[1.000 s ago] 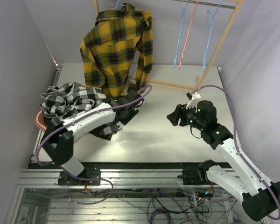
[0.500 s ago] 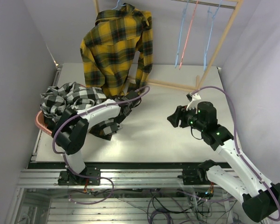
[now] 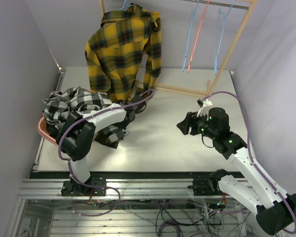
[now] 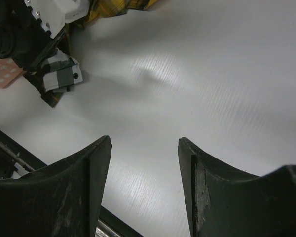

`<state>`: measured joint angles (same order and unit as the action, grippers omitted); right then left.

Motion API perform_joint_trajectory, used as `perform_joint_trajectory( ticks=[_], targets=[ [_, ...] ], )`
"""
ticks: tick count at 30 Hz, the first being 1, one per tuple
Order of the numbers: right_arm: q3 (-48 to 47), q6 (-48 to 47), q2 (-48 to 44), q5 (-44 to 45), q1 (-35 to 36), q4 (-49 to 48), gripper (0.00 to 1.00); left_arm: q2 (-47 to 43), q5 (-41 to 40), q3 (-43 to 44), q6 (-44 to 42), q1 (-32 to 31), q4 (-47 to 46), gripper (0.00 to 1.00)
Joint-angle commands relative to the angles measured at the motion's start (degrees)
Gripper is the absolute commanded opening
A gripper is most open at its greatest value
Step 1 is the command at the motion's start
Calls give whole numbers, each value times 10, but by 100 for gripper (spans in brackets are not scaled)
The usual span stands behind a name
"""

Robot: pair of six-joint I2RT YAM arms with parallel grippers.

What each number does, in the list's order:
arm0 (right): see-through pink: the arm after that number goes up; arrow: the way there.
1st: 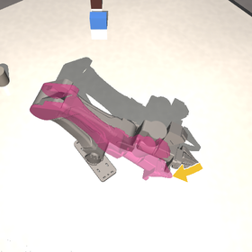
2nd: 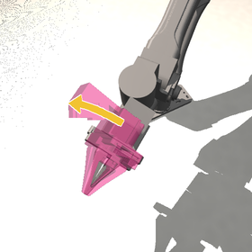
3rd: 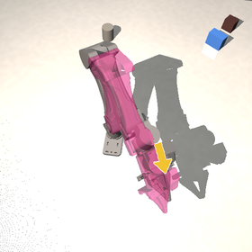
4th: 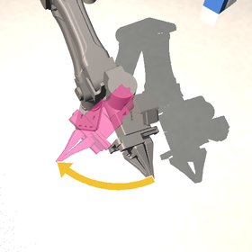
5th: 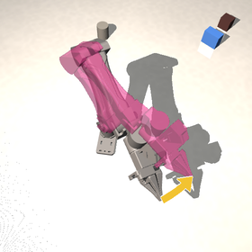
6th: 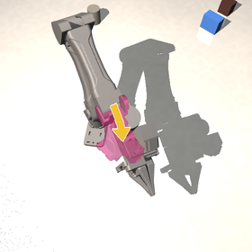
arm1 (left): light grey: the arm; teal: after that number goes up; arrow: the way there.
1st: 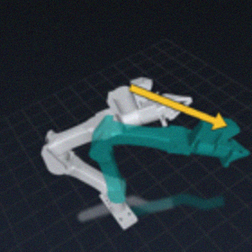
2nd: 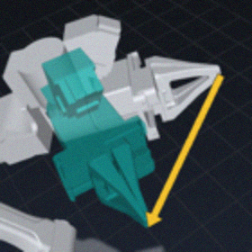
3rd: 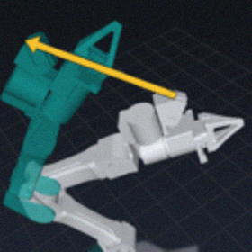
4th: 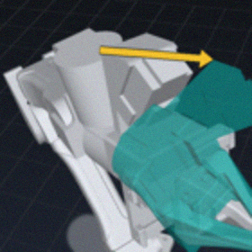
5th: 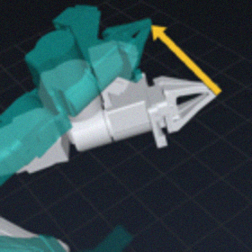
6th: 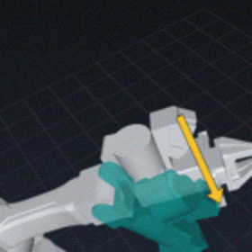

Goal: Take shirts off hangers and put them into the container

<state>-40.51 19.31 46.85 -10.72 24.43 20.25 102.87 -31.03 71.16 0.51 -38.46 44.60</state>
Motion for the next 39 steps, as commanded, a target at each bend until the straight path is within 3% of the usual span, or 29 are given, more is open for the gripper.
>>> perform_joint_trajectory(
  ticks=[1, 2, 3, 10, 15, 19, 24, 33, 39],
  targets=[
    [1, 2, -3, 3, -1, -3, 57, 2, 26, -7, 10, 3, 12, 16],
    [1, 2, -3, 2, -1, -3, 57, 3, 16, -6, 14, 3, 15, 8],
    [1, 2, -1, 3, -1, -4, 57, 1, 0, -5, 22, 3, 18, 7],
    [6, 4, 1, 2, -1, -8, 57, -106, -165, 46, 107, 26, 57, 7],
    [10, 7, 11, -4, -1, -18, 57, -211, -225, 132, 134, 82, 79, 7],
    [9, 11, 18, -10, -1, -27, 57, -267, -286, 144, 128, 143, 76, 7],
    [11, 14, 26, -16, -1, -38, 57, -300, -249, 64, 135, 240, 64, 7],
    [3, 8, 32, -19, -1, -32, 57, -266, -109, -96, 233, 267, 46, 7],
    [-3, 6, 28, -17, -1, -25, 57, -221, -11, -139, 295, 315, 23, 12]
  ],
)
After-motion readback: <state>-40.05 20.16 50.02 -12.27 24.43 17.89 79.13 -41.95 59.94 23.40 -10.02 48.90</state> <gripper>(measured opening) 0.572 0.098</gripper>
